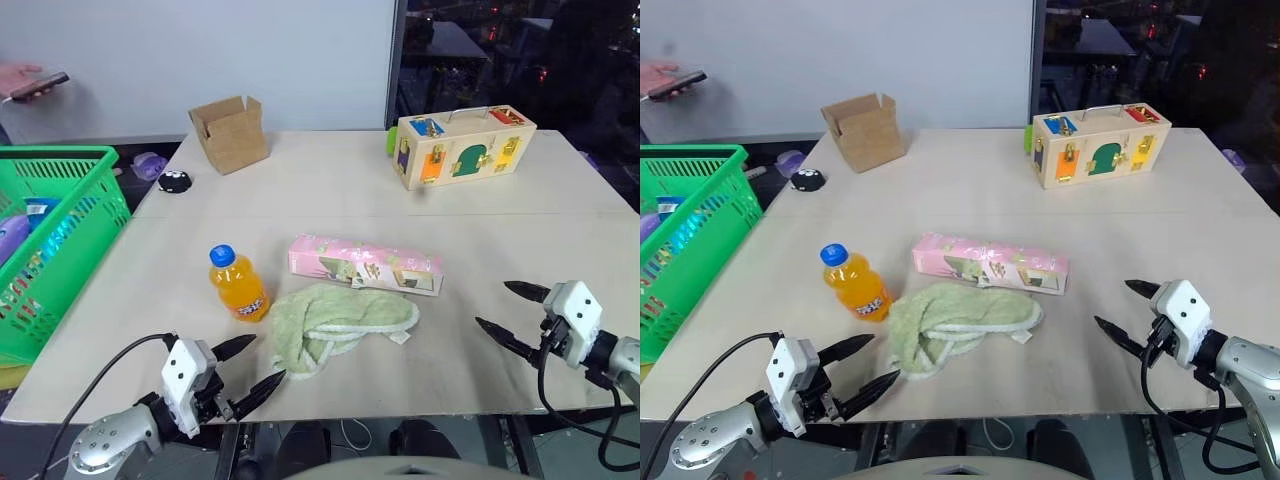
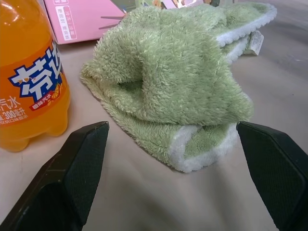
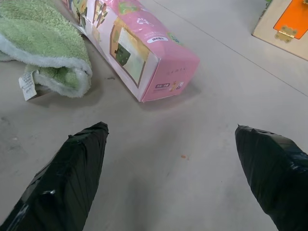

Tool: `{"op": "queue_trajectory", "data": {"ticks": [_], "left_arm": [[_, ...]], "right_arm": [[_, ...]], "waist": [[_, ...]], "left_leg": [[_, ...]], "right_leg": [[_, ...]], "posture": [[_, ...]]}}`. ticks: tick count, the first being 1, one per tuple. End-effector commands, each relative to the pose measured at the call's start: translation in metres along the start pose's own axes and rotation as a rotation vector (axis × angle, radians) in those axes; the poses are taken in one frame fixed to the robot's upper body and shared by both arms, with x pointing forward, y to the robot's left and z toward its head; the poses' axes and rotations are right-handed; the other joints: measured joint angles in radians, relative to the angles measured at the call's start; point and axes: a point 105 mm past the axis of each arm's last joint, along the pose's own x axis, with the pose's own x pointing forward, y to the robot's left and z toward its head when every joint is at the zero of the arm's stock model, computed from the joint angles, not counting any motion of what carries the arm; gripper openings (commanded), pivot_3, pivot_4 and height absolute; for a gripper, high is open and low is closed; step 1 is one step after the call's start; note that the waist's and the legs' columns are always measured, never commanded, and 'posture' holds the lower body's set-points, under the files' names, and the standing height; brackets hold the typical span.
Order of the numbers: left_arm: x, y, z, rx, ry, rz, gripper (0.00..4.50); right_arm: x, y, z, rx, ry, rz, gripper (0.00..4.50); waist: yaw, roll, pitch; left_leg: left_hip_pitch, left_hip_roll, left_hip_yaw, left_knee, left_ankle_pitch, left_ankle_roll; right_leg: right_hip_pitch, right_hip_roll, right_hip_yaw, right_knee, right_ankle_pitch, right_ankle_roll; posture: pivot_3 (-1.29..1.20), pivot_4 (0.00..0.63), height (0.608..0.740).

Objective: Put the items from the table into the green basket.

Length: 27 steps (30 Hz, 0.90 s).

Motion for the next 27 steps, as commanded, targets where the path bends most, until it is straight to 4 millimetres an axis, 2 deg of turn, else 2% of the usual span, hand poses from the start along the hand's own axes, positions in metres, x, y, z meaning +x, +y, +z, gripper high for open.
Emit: {"op": "queue_trajectory", "data": {"ticks": [1, 4, 7, 10, 12, 16, 23, 25, 27], "left_arm": [[-0.004, 0.004, 0.013, 0.044, -0.066, 0.018, 4.45], [-0.003, -0.007, 0.029, 0.087, -0.174, -0.045, 4.45], [-0.002, -0.015, 0.025, 0.091, -0.181, -0.09, 4.45], [-0.005, -0.017, 0.021, 0.085, -0.18, -0.108, 4.45], [-0.009, -0.02, 0.02, 0.087, -0.176, -0.132, 4.45], [-0.02, -0.028, 0.028, 0.085, -0.167, -0.148, 4.45], [-0.022, -0.039, 0.064, 0.096, -0.186, -0.138, 4.45], [-0.023, -0.041, 0.07, 0.097, -0.188, -0.13, 4.45], [-0.021, -0.043, 0.074, 0.096, -0.189, -0.123, 4.5]], "right_arm": [[0.007, 0.0, 0.021, -0.033, -0.062, 0.01, 4.5], [0.029, 0.026, 0.048, 0.001, -0.128, 0.197, 4.5], [0.044, 0.043, 0.067, -0.041, -0.158, 0.332, 4.5], [0.057, 0.053, 0.078, -0.08, -0.161, 0.423, 4.5], [0.076, 0.062, 0.082, -0.136, -0.141, 0.508, 4.5], [0.106, 0.082, 0.075, -0.226, -0.067, 0.686, 4.5], [0.174, 0.081, 0.052, -0.301, 0.034, 0.654, 4.5], [0.178, 0.089, 0.042, -0.29, 0.079, 0.71, 4.5], [0.179, 0.094, 0.032, -0.291, 0.119, 0.739, 3.97]], "waist": [[0.0, 0.0, 0.0], [-0.011, 0.001, 0.0], [-0.012, 0.001, 0.0], [-0.01, -0.001, 0.0], [-0.005, -0.001, 0.001], [-0.008, -0.003, 0.0], [0.005, -0.004, 0.0], [0.006, -0.004, 0.0], [0.008, -0.004, 0.0]], "left_leg": [[0.0, 0.0, 0.0, 0.0, 0.0, 0.0], [0.001, 0.0, 0.001, 0.0, 0.0, 0.0], [0.002, 0.002, 0.002, 0.0, 0.0, 0.0], [0.0, 0.002, 0.002, 0.0, 0.0, 0.001], [-0.001, 0.002, 0.002, 0.0, -0.001, 0.001], [-0.001, 0.002, 0.003, 0.0, -0.001, 0.002], [-0.002, 0.003, 0.003, 0.0, -0.001, 0.002], [-0.002, 0.003, 0.003, 0.0, -0.001, 0.002], [-0.002, 0.003, 0.003, 0.0, -0.001, 0.002]], "right_leg": [[0.0, 0.0, 0.0, 0.0, 0.0, 0.0], [0.0, 0.0, 0.001, 0.0, 0.0, 0.0], [0.0, 0.001, 0.001, 0.001, 0.0, 0.0], [-0.001, 0.0, 0.0, -0.001, 0.0, 0.0], [-0.001, 0.0, 0.0, -0.001, 0.0, 0.0], [-0.002, 0.001, 0.0, -0.001, 0.0, 0.0], [-0.004, 0.001, 0.0, 0.001, 0.0, 0.0], [-0.004, 0.001, 0.0, 0.002, 0.0, 0.0], [-0.004, 0.001, 0.0, 0.002, 0.0, 0.0]], "posture": [[0.07, 0.0, 0.74], [0.07, 0.0, 0.74], [0.07, 0.0, 0.74], [0.07, 0.0, 0.74], [0.07, 0.0, 0.74], [0.09, 0.0, 0.74], [0.14, 0.0, 0.74], [0.15, 0.0, 0.74], [0.16, 0.0, 0.74]]}}
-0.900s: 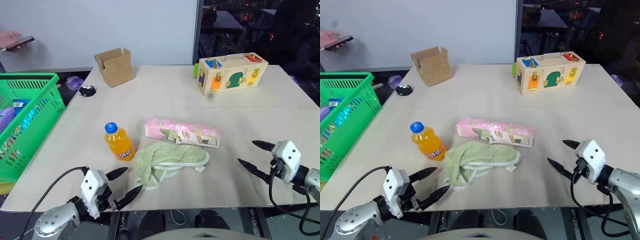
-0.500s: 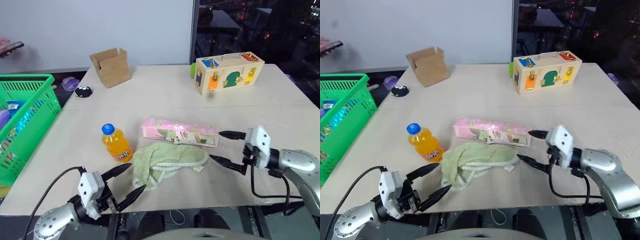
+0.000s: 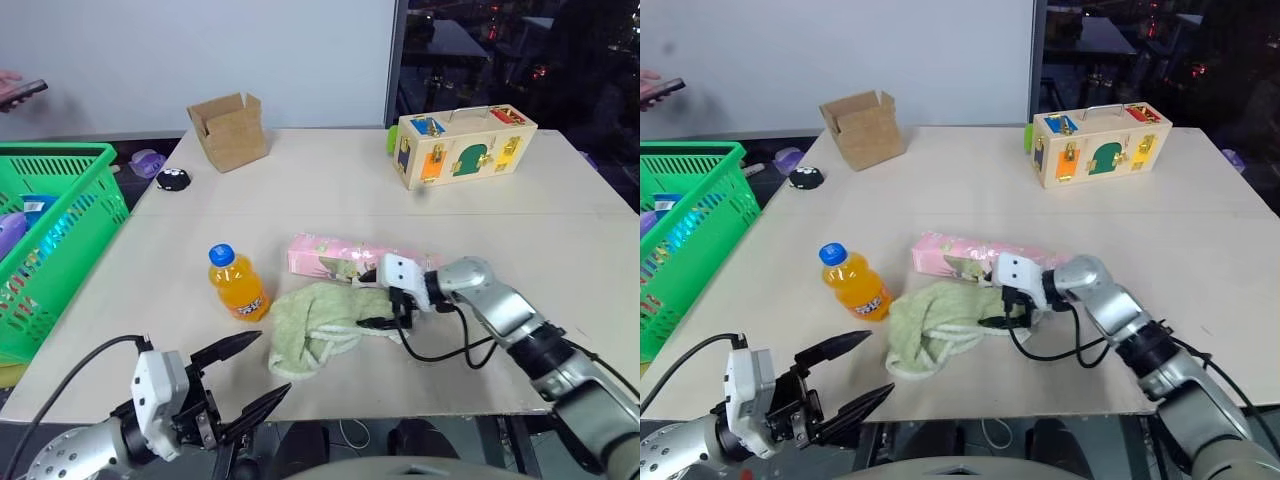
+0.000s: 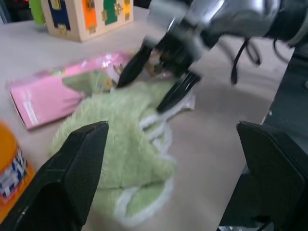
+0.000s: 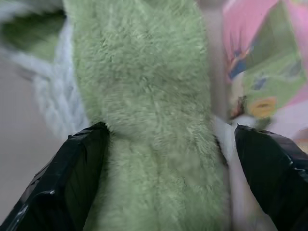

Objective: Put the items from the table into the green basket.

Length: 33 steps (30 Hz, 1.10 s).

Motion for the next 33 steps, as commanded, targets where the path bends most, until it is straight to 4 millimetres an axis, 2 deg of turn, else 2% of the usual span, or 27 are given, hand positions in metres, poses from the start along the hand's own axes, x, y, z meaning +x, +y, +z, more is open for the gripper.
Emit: {"op": "queue_trajectory", "data": {"ticks": [1, 5, 7, 9, 12, 15, 18, 20, 22, 24, 26, 27, 31, 33], "left_arm": [[0.004, -0.004, 0.012, 0.021, -0.016, 0.004, 4.5], [0.007, -0.006, 0.004, 0.009, -0.004, 0.013, 4.5], [0.008, -0.007, 0.0, 0.001, 0.005, 0.012, 4.5], [0.01, -0.009, -0.005, -0.007, 0.01, 0.007, 4.5], [0.014, -0.011, -0.01, -0.021, 0.01, -0.013, 4.5], [0.017, -0.008, -0.011, -0.028, 0.008, -0.035, 4.5], [0.023, -0.006, -0.01, -0.027, 0.001, -0.067, 4.5], [0.03, -0.006, -0.006, -0.022, -0.012, -0.087, 4.5], [0.038, -0.006, 0.001, -0.014, -0.028, -0.107, 4.5], [0.046, -0.006, 0.009, -0.006, -0.047, -0.12, 4.5], [0.054, -0.005, 0.016, 0.012, -0.059, -0.129, 4.5], [0.056, -0.005, 0.019, 0.017, -0.064, -0.131, 4.5], [0.062, -0.008, 0.029, 0.021, -0.078, -0.169, 4.5], [0.062, -0.009, 0.034, 0.025, -0.083, -0.184, 4.5]], "right_arm": [[0.003, 0.005, -0.01, -0.005, 0.045, 0.049, 3.67], [-0.004, 0.011, -0.004, 0.019, -0.015, 0.072, 1.72], [-0.011, 0.011, 0.002, 0.009, -0.054, 0.06, 1.07], [-0.021, 0.011, 0.011, 0.006, -0.108, 0.031, 0.24], [-0.049, 0.01, 0.038, 0.03, -0.252, -0.035, 0.04], [-0.103, 0.01, 0.062, 0.105, -0.386, -0.162, 0.04], [-0.151, 0.007, 0.064, 0.213, -0.468, -0.317, 0.04], [-0.184, 0.0, 0.058, 0.287, -0.519, -0.464, 0.04], [-0.215, -0.007, 0.043, 0.343, -0.521, -0.627, 0.04], [-0.242, -0.016, 0.019, 0.402, -0.48, -0.814, 0.04], [-0.257, -0.02, -0.014, 0.463, -0.354, -0.947, 0.04], [-0.259, -0.022, -0.03, 0.481, -0.274, -0.994, 0.04], [-0.255, -0.033, -0.114, 0.619, 0.085, -1.156, 0.04], [-0.244, -0.032, -0.144, 0.642, 0.228, -1.111, 0.04]], "waist": [[0.003, 0.0, 0.0], [0.008, 0.0, -0.001], [0.013, 0.0, -0.001], [0.02, 0.0, -0.001], [0.025, 0.002, 0.0], [0.026, 0.004, 0.002], [0.023, 0.003, 0.001], [0.019, 0.002, 0.001], [0.016, 0.003, 0.001], [0.01, 0.003, 0.001], [-0.002, 0.003, 0.001], [-0.005, 0.003, 0.0], [-0.032, 0.005, 0.0], [-0.052, 0.007, 0.0]], "left_leg": [[0.0, 0.0, 0.0, 0.0, 0.0, 0.0], [0.001, 0.0, 0.0, 0.0, 0.0, 0.0], [0.001, 0.0, 0.0, 0.0, 0.0, 0.0], [0.001, 0.0, 0.0, 0.0, 0.0, 0.0], [0.0, 0.0, 0.0, 0.0, 0.0, 0.0], [-0.003, 0.0, 0.0, 0.0, 0.0, 0.0], [-0.004, -0.001, -0.001, 0.001, 0.0, 0.0], [-0.004, -0.001, -0.001, 0.0, 0.0, 0.0], [-0.004, -0.001, 0.0, 0.0, 0.0, 0.0], [-0.004, -0.001, 0.0, 0.001, 0.0, 0.0], [-0.004, -0.001, 0.001, 0.002, 0.0, 0.0], [-0.003, -0.001, 0.0, 0.002, 0.0, 0.0], [-0.001, -0.001, 0.002, 0.002, 0.0, 0.0], [0.002, -0.001, 0.006, 0.0, 0.0, 0.001]], "right_leg": [[0.0, 0.0, 0.0, 0.0, 0.0, 0.0], [0.0, 0.001, 0.0, 0.0, 0.0, 0.0], [0.0, 0.001, 0.0, 0.0, 0.0, 0.0], [0.0, 0.0, 0.0, 0.0, 0.0, 0.0], [0.0, 0.0, 0.0, 0.0, 0.0, 0.0], [-0.003, 0.0, 0.0, 0.0, 0.0, 0.0], [-0.003, 0.0, 0.0, -0.002, 0.0, 0.0], [-0.003, 0.0, 0.0, -0.002, 0.0, 0.0], [-0.003, 0.0, 0.0, -0.002, 0.0, 0.0], [-0.003, 0.0, 0.001, -0.001, 0.0, 0.0], [-0.003, 0.0, 0.001, -0.001, 0.0, 0.0], [-0.002, 0.0, 0.001, -0.001, 0.0, 0.001], [-0.001, 0.0, 0.002, 0.0, 0.0, 0.001], [0.0, 0.001, 0.007, 0.001, 0.0, 0.001]], "posture": [[0.17, 0.0, 0.74], [0.17, 0.0, 0.74], [0.16, 0.0, 0.74], [0.15, 0.0, 0.74], [0.14, 0.0, 0.74], [0.11, 0.0, 0.74], [0.08, 0.0, 0.74], [0.07, 0.0, 0.74], [0.04, 0.0, 0.74], [0.03, 0.0, 0.74], [0.02, 0.0, 0.74], [0.01, 0.0, 0.74], [0.01, 0.0, 0.74], [0.02, 0.0, 0.74]]}}
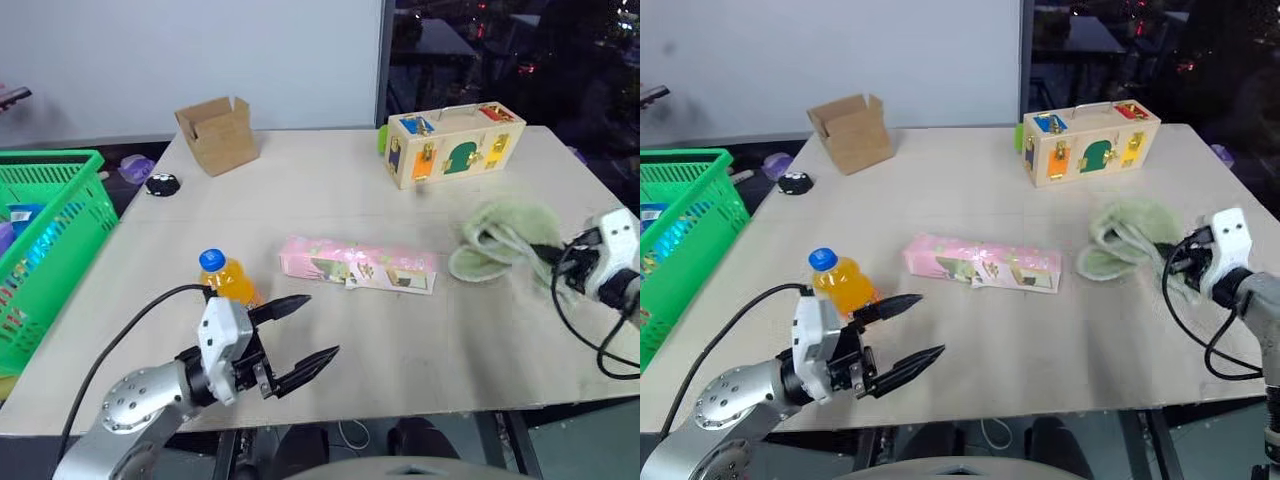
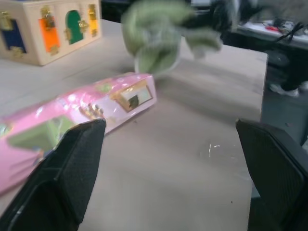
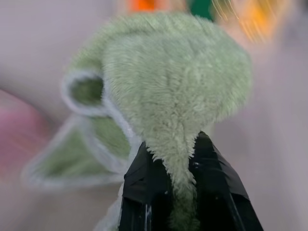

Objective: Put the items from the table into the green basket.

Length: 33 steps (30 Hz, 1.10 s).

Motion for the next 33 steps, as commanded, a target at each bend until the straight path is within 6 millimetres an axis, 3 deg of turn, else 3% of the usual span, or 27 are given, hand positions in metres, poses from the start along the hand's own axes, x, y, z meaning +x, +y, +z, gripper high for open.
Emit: {"op": "queue_trajectory", "data": {"ticks": [1, 2, 4, 6, 7, 11, 13, 16, 20, 22, 24, 26, 30, 33], "left_arm": [[0.003, -0.01, 0.019, 0.033, -0.037, -0.06, 4.5], [0.002, -0.011, 0.021, 0.036, -0.036, -0.067, 4.5], [-0.001, -0.013, 0.025, 0.042, -0.037, -0.07, 4.5], [-0.002, -0.017, 0.031, 0.043, -0.043, -0.065, 4.5], [-0.003, -0.02, 0.032, 0.042, -0.043, -0.065, 4.5], [-0.004, -0.027, 0.026, 0.015, -0.032, -0.063, 4.5], [-0.005, -0.027, 0.022, 0.005, -0.028, -0.064, 4.5], [-0.004, -0.024, 0.016, -0.002, -0.026, -0.06, 4.5], [0.001, -0.017, 0.02, 0.005, -0.047, -0.032, 4.5], [0.005, -0.014, 0.027, 0.008, -0.067, -0.013, 4.5], [0.009, -0.012, 0.034, 0.018, -0.087, 0.02, 4.5], [0.008, -0.01, 0.034, 0.027, -0.091, 0.063, 4.5], [-0.002, -0.006, 0.021, -0.01, -0.085, 0.188, 4.5], [-0.016, 0.001, 0.005, -0.054, -0.092, 0.331, 4.5]], "right_arm": [[0.022, -0.02, -0.036, -0.13, 0.185, -0.077, 0.04], [0.023, -0.021, -0.037, -0.119, 0.184, -0.07, 0.87], [0.019, -0.024, -0.027, -0.104, 0.15, -0.066, 1.75], [0.004, -0.026, -0.009, -0.103, 0.087, -0.054, 2.45], [-0.004, -0.027, -0.004, -0.119, 0.07, -0.054, 3.02], [-0.032, -0.03, 0.013, -0.191, 0.01, -0.08, 4.43], [-0.041, -0.016, 0.031, -0.21, -0.098, -0.025, 4.43], [-0.054, 0.023, 0.068, -0.225, -0.303, 0.125, 4.43], [-0.057, 0.062, 0.083, -0.255, -0.382, 0.269, 4.43], [-0.058, 0.082, 0.084, -0.26, -0.391, 0.362, 4.43], [-0.061, 0.121, 0.076, -0.328, -0.388, 0.541, 4.43], [-0.062, 0.142, 0.07, -0.348, -0.398, 0.635, 4.43], [-0.064, 0.162, 0.055, -0.412, -0.392, 0.73, 4.43], [-0.067, 0.174, 0.055, -0.418, -0.423, 0.789, 4.43]], "waist": [[-0.011, 0.0, 0.0], [-0.012, 0.0, 0.0], [-0.015, -0.001, -0.001], [-0.012, -0.002, -0.001], [-0.009, -0.001, -0.001], [0.003, 0.0, -0.001], [0.005, 0.0, -0.001], [-0.002, 0.001, -0.001], [-0.013, 0.0, 0.0], [-0.012, -0.002, 0.0], [-0.012, -0.003, 0.0], [-0.012, -0.003, 0.0], [-0.01, -0.003, 0.0], [-0.008, -0.004, 0.001]], "left_leg": [[0.0, 0.0, 0.0, 0.0, 0.0, 0.0], [0.001, 0.0, 0.0, 0.0, 0.0, 0.0], [0.002, 0.0, 0.0, 0.0, 0.0, 0.001], [0.002, 0.0, -0.001, 0.0, 0.0, 0.001], [0.002, 0.0, -0.001, 0.0, 0.0, 0.001], [0.001, -0.001, -0.002, 0.0, -0.001, 0.002], [0.002, -0.001, -0.001, 0.0, -0.001, 0.002], [0.003, -0.001, -0.001, 0.001, -0.001, 0.002], [0.003, -0.001, -0.001, 0.003, -0.001, 0.002], [0.001, -0.002, -0.002, 0.004, -0.002, 0.002], [0.0, -0.002, -0.002, 0.004, -0.002, 0.002], [0.0, -0.002, -0.002, 0.003, -0.002, 0.004], [0.0, -0.002, -0.002, 0.003, -0.003, 0.004], [0.001, -0.002, -0.002, 0.003, -0.003, 0.004]], "right_leg": [[0.001, 0.0, 0.0, 0.0, 0.0, 0.0], [0.001, 0.0, 0.0, 0.0, 0.0, 0.0], [0.003, 0.0, 0.001, 0.0, 0.0, 0.0], [0.004, 0.0, 0.0, 0.0, 0.0, 0.0], [0.004, 0.0, 0.0, -0.001, 0.0, 0.0], [0.004, 0.0, 0.0, -0.001, -0.002, 0.003], [0.004, 0.0, 0.001, -0.001, -0.002, 0.003], [0.004, 0.0, 0.001, 0.0, -0.002, 0.003], [0.005, 0.0, 0.001, 0.0, -0.002, 0.003], [0.005, 0.0, 0.001, -0.001, -0.002, 0.003], [0.005, 0.0, 0.001, -0.001, -0.002, 0.003], [0.005, 0.0, 0.001, -0.001, -0.002, 0.003], [0.005, 0.0, 0.001, -0.001, -0.002, 0.003], [0.005, 0.0, 0.001, -0.002, -0.002, 0.003]], "posture": [[0.02, 0.0, 0.74], [0.03, 0.0, 0.74], [0.04, 0.0, 0.74], [0.04, 0.0, 0.74], [0.04, 0.0, 0.74], [0.01, 0.0, 0.74], [0.0, 0.0, 0.74], [-0.01, 0.0, 0.74], [-0.02, 0.0, 0.74], [-0.02, 0.0, 0.74], [0.0, 0.0, 0.74], [0.01, 0.0, 0.74], [0.03, 0.0, 0.74], [0.04, 0.0, 0.74]]}}
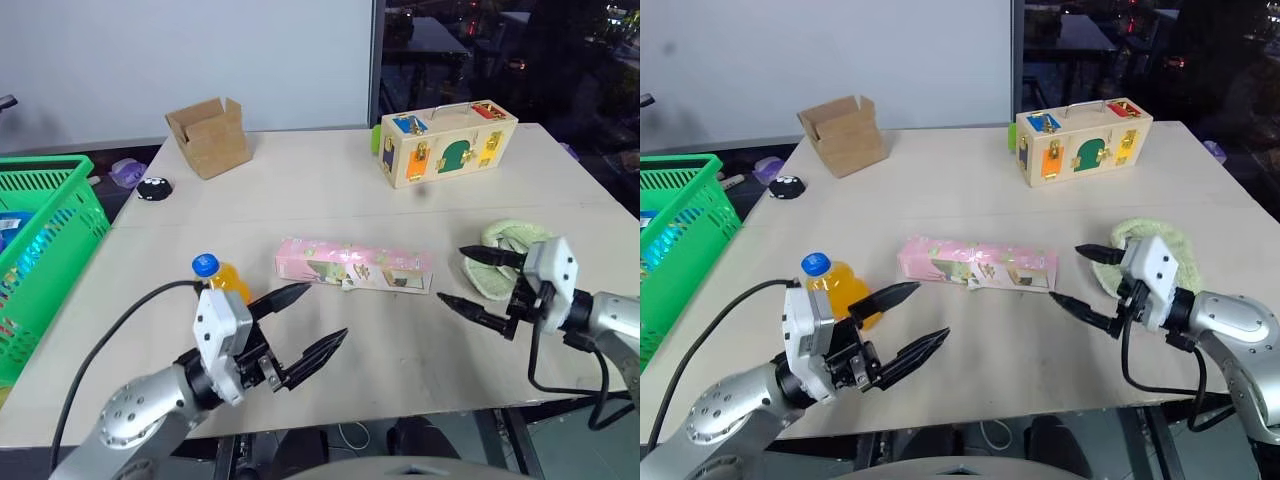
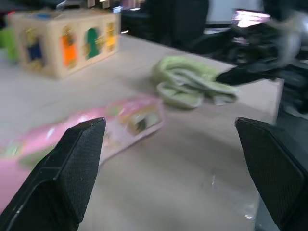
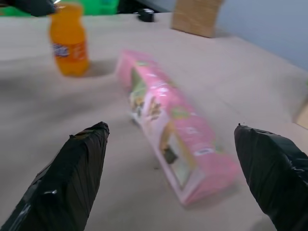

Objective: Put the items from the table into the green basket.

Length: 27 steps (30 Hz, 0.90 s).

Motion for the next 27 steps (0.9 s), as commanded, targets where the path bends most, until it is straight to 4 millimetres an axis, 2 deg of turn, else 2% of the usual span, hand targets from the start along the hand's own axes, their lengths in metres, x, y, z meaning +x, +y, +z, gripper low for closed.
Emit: {"op": "queue_trajectory", "data": {"ticks": [1, 6, 9, 13, 16, 18, 20, 25, 27], "left_arm": [[-0.015, 0.016, -0.005, 0.009, -0.049, 0.176, 4.5], [-0.042, 0.044, -0.031, -0.041, -0.03, 0.409, 4.5], [-0.056, 0.057, -0.04, -0.058, -0.025, 0.546, 4.5], [-0.068, 0.069, -0.044, -0.029, -0.024, 0.619, 4.5], [-0.072, 0.081, -0.046, 0.002, -0.019, 0.63, 4.5], [-0.073, 0.113, -0.047, 0.037, -0.004, 0.615, 4.5], [-0.075, 0.131, -0.048, 0.035, 0.004, 0.612, 4.5], [-0.096, 0.151, -0.069, 0.031, 0.031, 0.582, 4.5], [-0.091, 0.138, -0.071, 0.041, 0.025, 0.505, 4.5]], "right_arm": [[0.008, 0.014, 0.016, -0.076, -0.073, 0.079, 4.43], [0.015, 0.021, 0.018, -0.114, -0.095, 0.145, 4.43], [0.018, 0.02, 0.018, -0.122, -0.102, 0.16, 4.43], [0.018, 0.019, 0.016, -0.13, -0.099, 0.169, 4.43], [0.019, 0.018, 0.014, -0.136, -0.098, 0.175, 4.43], [0.02, 0.019, 0.016, -0.139, -0.108, 0.185, 4.43], [0.021, 0.02, 0.017, -0.146, -0.112, 0.195, 4.43], [0.023, 0.026, 0.022, -0.158, -0.128, 0.234, 4.43], [0.023, 0.03, 0.023, -0.168, -0.13, 0.267, 4.43]], "waist": [[0.002, -0.001, 0.0], [0.019, -0.003, 0.002], [0.022, -0.008, 0.005], [0.025, -0.014, 0.007], [0.032, -0.013, 0.007], [0.043, -0.011, 0.008], [0.052, -0.011, 0.008], [0.043, -0.01, 0.006], [0.046, -0.013, 0.005]], "left_leg": [[0.0, 0.0, 0.0, 0.0, 0.0, 0.0], [0.001, 0.0, -0.001, 0.004, 0.0, 0.0], [0.0, -0.001, -0.001, 0.006, -0.001, -0.002], [-0.002, -0.001, -0.001, 0.006, -0.003, -0.004], [-0.002, -0.001, -0.001, 0.006, -0.003, -0.002], [-0.002, -0.001, -0.001, 0.005, -0.002, -0.001], [-0.002, -0.001, -0.005, 0.006, -0.002, -0.001], [-0.003, 0.0, 0.0, 0.005, -0.004, -0.001], [-0.003, 0.0, -0.001, 0.005, -0.005, 0.0]], "right_leg": [[0.0, 0.0, 0.0, 0.0, 0.0, 0.0], [0.0, 0.0, -0.001, 0.0, 0.0, 0.0], [0.0, -0.002, -0.001, -0.001, 0.0, 0.0], [0.0, -0.002, 0.0, -0.003, 0.0, 0.0], [0.0, -0.002, -0.001, -0.003, 0.0, 0.0], [0.0, -0.001, -0.001, -0.002, 0.0, 0.0], [-0.001, 0.0, -0.005, 0.0, 0.0, 0.0], [0.0, -0.001, -0.002, -0.001, 0.0, 0.0], [-0.001, -0.001, -0.002, -0.001, 0.0, 0.0]], "posture": [[0.05, 0.0, 0.74], [0.08, 0.0, 0.74], [0.08, 0.0, 0.74], [0.09, 0.0, 0.74], [0.11, 0.0, 0.74], [0.11, 0.0, 0.74], [0.11, 0.0, 0.74], [0.08, 0.0, 0.74], [0.07, 0.0, 0.74]]}}
